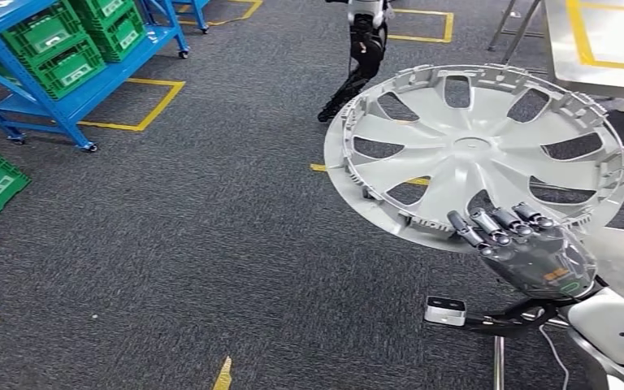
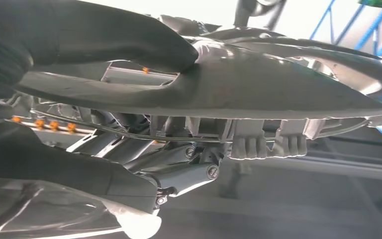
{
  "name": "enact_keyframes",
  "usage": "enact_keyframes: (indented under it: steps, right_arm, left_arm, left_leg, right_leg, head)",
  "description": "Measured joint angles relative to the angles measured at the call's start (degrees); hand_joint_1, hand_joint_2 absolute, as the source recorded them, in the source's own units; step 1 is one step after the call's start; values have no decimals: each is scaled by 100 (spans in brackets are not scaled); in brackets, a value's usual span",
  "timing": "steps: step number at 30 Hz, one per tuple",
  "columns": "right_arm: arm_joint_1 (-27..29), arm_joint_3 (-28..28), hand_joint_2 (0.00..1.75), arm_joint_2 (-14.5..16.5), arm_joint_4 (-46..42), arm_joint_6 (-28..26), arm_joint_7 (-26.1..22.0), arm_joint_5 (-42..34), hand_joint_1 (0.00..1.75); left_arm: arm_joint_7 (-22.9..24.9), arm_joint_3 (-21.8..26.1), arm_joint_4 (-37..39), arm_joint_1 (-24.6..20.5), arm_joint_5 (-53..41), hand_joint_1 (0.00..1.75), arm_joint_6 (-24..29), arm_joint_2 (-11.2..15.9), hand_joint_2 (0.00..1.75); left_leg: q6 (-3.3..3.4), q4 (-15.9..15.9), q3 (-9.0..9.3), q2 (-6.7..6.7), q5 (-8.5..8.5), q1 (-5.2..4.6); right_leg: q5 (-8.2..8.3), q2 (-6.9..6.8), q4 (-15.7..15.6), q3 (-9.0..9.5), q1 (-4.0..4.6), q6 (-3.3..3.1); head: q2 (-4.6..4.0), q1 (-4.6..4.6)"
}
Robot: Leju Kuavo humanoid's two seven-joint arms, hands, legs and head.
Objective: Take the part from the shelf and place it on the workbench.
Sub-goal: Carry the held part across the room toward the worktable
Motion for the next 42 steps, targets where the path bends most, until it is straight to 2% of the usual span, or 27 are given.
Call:
enact_keyframes:
  steps: [2,5,6,7,8,9,11,13,15,16,18,20,22,23,24,26,28,30,32,33,35,36,37,38,39,40,42]
  right_arm:
    - [18,2,175,-13,-23,32,40,1,175]
    - [24,32,175,-16,-46,108,76,2,175]
    - [23,48,175,-16,-47,131,85,2,175]
    - [21,66,175,-16,-47,152,93,1,175]
    - [19,85,175,-17,-47,171,100,0,175]
    - [16,105,175,-18,-47,188,109,-2,175]
    - [1,134,175,-19,-47,213,125,-5,175]
    - [-37,152,175,-19,-48,230,150,-11,175]
    - [-65,173,175,-39,-49,244,187,-25,175]
    - [-68,184,175,-60,-51,251,203,-37,175]
    - [-98,213,175,-107,-53,280,229,-68,175]
    - [-139,250,175,-123,-54,321,255,-107,175]
    - [-149,279,175,-124,-52,354,278,-145,175]
    - [-149,289,175,-124,-52,366,282,-162,175]
    - [-149,297,175,-124,-51,372,286,-178,175]
    - [-153,314,175,-125,-50,376,290,-201,175]
    - [-163,331,175,-126,-49,377,294,-209,175]
    - [-168,348,175,-128,-49,378,304,-210,175]
    - [-173,364,175,-129,-49,378,311,-209,175]
    - [-179,369,175,-130,-49,378,311,-209,175]
    - [-186,375,175,-130,-49,378,313,-207,175]
    - [-187,378,175,-130,-49,378,315,-205,175]
    - [-189,384,175,-130,-49,377,316,-200,175]
    - [-191,394,175,-130,-48,377,316,-193,175]
    - [-195,408,175,-130,-47,376,316,-185,175]
    - [-205,421,175,-128,-44,375,315,-175,175]
    - [-251,449,175,-119,-22,377,313,-154,175]
  left_arm:
    - [35,-1,0,4,-25,0,78,-37,175]
    - [40,4,0,-36,-31,0,89,-64,175]
    - [39,6,0,-56,-29,0,86,-70,175]
    - [39,7,0,-71,-29,0,84,-75,175]
    - [39,7,1,-77,-32,0,82,-81,175]
    - [41,6,1,-71,-38,0,82,-84,175]
    - [47,6,1,-34,-47,0,82,-85,175]
    - [50,6,1,-9,-48,0,83,-86,175]
    - [50,5,0,-13,-49,0,83,-104,175]
    - [51,5,-1,-13,-52,0,83,-116,175]
    - [55,7,-2,-8,-60,0,84,-136,175]
    - [57,9,-2,-1,-63,0,84,-132,175]
    - [58,11,-2,0,-64,0,83,-120,175]
    - [60,11,-2,0,-67,0,83,-114,175]
    - [62,12,-2,0,-72,0,83,-110,175]
    - [68,12,-2,3,-83,0,83,-104,175]
    - [73,13,-2,10,-88,0,83,-94,175]
    - [75,14,-2,12,-91,0,83,-88,175]
    - [77,14,-2,12,-96,0,84,-86,175]
    - [78,14,-2,8,-97,0,85,-87,175]
    - [73,18,-2,-22,-91,0,82,-92,175]
    - [69,21,-2,-45,-86,0,80,-95,175]
    - [56,24,-2,-64,-83,0,68,-98,175]
    - [27,25,-2,-77,-81,0,29,-100,175]
    - [-3,25,-2,-81,-81,0,-27,-97,175]
    - [-44,25,-2,-75,-81,0,-111,-87,175]
    - [-130,26,-1,-58,-70,0,-325,-35,175]
  left_leg:
    - [-48,165,-31,-111,-150,19]
    - [-70,1163,-452,-379,-640,33]
    - [-64,1480,-590,-404,-738,31]
    - [-52,1631,-657,-415,-725,30]
    - [-31,1565,-634,-424,-595,29]
    - [-4,1301,-532,-451,-370,29]
    - [60,635,-297,-646,49,33]
    - [96,243,-176,-812,136,31]
    - [120,92,-136,-765,89,26]
    - [139,36,-114,-714,99,31]
    - [177,-49,-75,-608,148,52]
    - [198,-68,-62,-496,157,49]
    - [197,-66,-53,-374,142,45]
    - [188,-64,-41,-315,126,47]
    - [173,-62,-20,-259,106,51]
    - [121,-55,30,-160,45,41]
    - [59,-46,60,-74,-9,2]
    - [10,-54,92,24,-46,-22]
    - [-43,31,102,-30,-156,1]
    - [-64,221,31,-135,-283,14]
    - [-78,950,-300,-361,-634,24]
    - [-72,1351,-489,-401,-772,22]
    - [-58,1622,-619,-416,-815,19]
    - [-35,1692,-664,-424,-739,15]
    - [-4,1539,-619,-443,-551,11]
    - [31,1220,-515,-497,-292,6]
    - [94,567,-326,-770,112,7]
  right_leg:
    - [-7,96,-16,21,-11,-76]
    - [-24,236,-25,42,-4,-147]
    - [-27,291,-24,47,6,-154]
    - [-29,354,-23,55,17,-158]
    - [-30,423,-20,66,28,-160]
    - [-32,494,-18,81,38,-161]
    - [-27,617,-10,81,45,-152]
    - [6,725,3,16,23,-104]
    - [62,819,-6,-56,-4,-22]
    - [64,785,1,-92,-6,10]
    - [-76,572,244,-239,4,64]
    - [-375,346,913,-578,-17,124]
    - [-515,281,1469,-862,-52,179]
    - [-439,259,1458,-859,-68,199]
    - [-279,222,1230,-739,-83,215]
    - [11,9,469,-315,-75,228]
    - [63,-141,41,-62,-37,141]
    - [25,-64,16,-47,-16,16]
    - [11,49,5,-38,-20,-60]
    - [9,101,-2,-28,-24,-94]
    - [0,202,-6,-16,-18,-136]
    - [-4,259,-5,-10,-7,-148]
    - [-8,321,-4,2,6,-155]
    - [-13,388,-4,17,19,-161]
    - [-16,457,-3,37,30,-165]
    - [-18,524,-3,55,37,-167]
    - [-5,650,5,39,36,-151]
  head:
    - [0,-21]
    - [-1,-53]
    - [-1,-52]
    - [-1,-53]
    - [-1,-52]
    - [-1,-53]
    - [-1,-48]
    - [-1,-49]
    - [-1,-55]
    - [-1,-54]
    - [-1,-33]
    - [-1,-20]
    - [-1,-20]
    - [-1,-19]
    - [-1,-19]
    - [-1,-12]
    - [-1,-9]
    - [-1,-24]
    - [-1,-45]
    - [-1,-54]
    - [-1,-78]
    - [-1,-79]
    - [-1,-79]
    - [-1,-79]
    - [-1,-79]
    - [-1,-80]
    - [-1,-75]
